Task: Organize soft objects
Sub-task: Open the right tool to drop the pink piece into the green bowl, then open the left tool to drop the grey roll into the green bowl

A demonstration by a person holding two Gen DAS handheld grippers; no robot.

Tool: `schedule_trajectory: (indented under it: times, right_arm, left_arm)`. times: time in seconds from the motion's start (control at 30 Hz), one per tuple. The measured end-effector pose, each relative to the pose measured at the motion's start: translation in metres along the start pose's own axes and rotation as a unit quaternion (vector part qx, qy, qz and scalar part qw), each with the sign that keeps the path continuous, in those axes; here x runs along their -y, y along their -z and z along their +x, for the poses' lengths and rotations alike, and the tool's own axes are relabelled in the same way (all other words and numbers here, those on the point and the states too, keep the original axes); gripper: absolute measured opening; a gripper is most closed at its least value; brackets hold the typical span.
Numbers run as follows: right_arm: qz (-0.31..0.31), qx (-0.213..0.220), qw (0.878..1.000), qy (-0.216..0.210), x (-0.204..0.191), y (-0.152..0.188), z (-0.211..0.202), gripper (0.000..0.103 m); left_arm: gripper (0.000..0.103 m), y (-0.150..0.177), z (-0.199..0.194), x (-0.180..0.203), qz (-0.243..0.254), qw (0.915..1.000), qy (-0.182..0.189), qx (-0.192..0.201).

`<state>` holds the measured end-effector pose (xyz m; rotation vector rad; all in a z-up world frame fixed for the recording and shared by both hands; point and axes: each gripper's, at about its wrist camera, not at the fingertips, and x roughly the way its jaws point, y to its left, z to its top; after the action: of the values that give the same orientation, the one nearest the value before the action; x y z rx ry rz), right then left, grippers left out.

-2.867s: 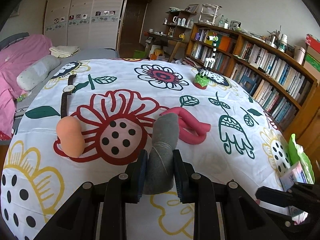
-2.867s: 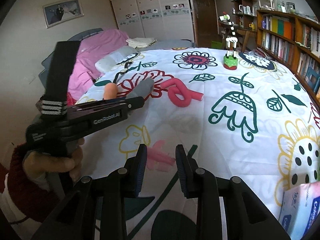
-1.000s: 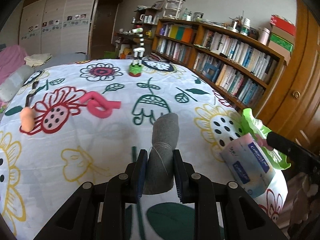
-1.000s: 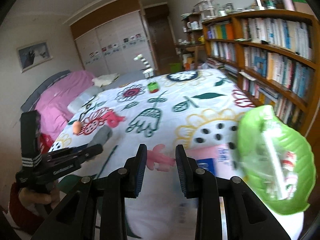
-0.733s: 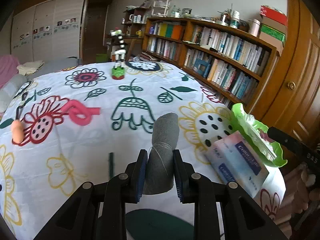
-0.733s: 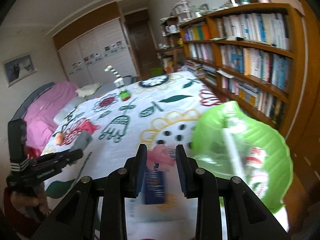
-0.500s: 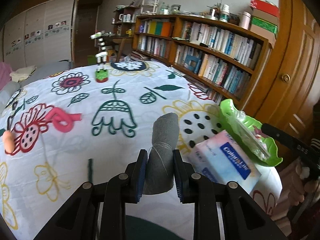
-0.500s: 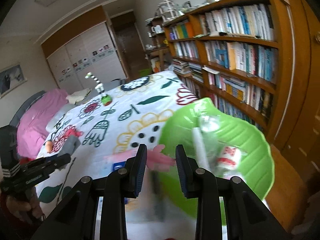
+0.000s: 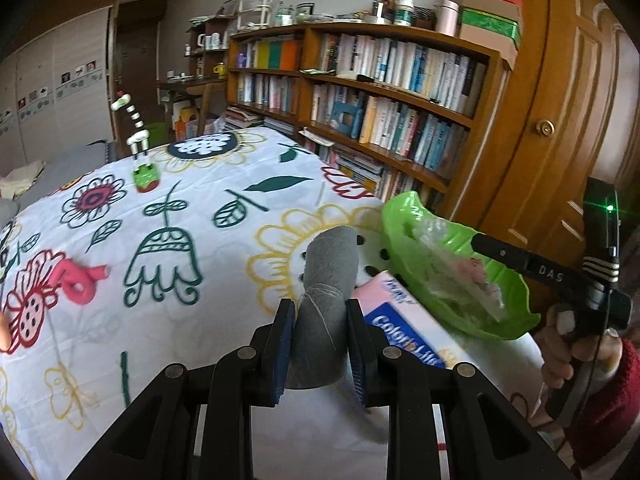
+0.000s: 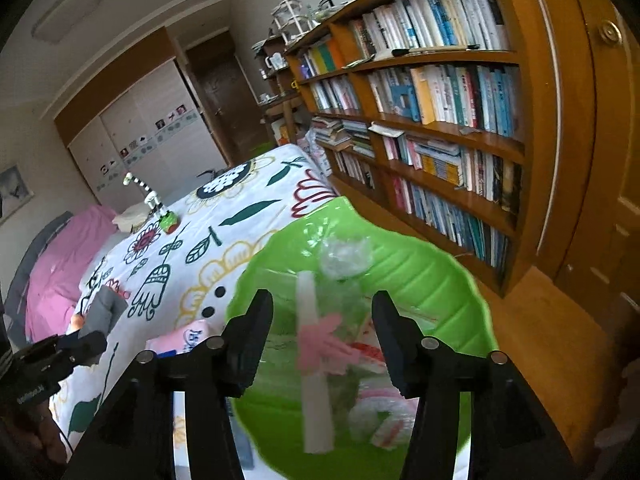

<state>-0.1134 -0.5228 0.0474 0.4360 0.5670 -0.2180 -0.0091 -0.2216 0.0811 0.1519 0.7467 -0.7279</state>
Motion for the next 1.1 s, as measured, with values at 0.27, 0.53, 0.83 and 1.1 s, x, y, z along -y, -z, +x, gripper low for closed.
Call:
schedule_trajectory:
  times: [0.27, 0.53, 0.83, 1.1]
  right_arm:
    - [-0.003, 0.02, 1.0, 0.01, 0.02, 0.006, -0.017, 0.053]
    - [0.008, 0.036, 0.999, 0.014, 0.037, 0.009, -0.032, 0.053]
    - [0.013, 0.042, 0.999, 0.013, 0.042, 0.011, -0.036, 0.053]
    - [0.011, 0.04, 0.999, 0.01, 0.042, 0.011, -0.036, 0.053]
  left_arm:
    - [0.027, -0.016, 0.014, 0.035, 0.025, 0.9989, 0.036, -0.014]
    - [0.027, -0.028, 0.036, 0.072, 0.033, 0.9952, 0.082, -0.041]
    - [0.061, -0.044, 0.055, 0.097, 0.027, 0.9946, 0.087, -0.049]
    - [0.08, -0.051, 0.056, 0.092, -0.004, 0.996, 0.081, -0.037]
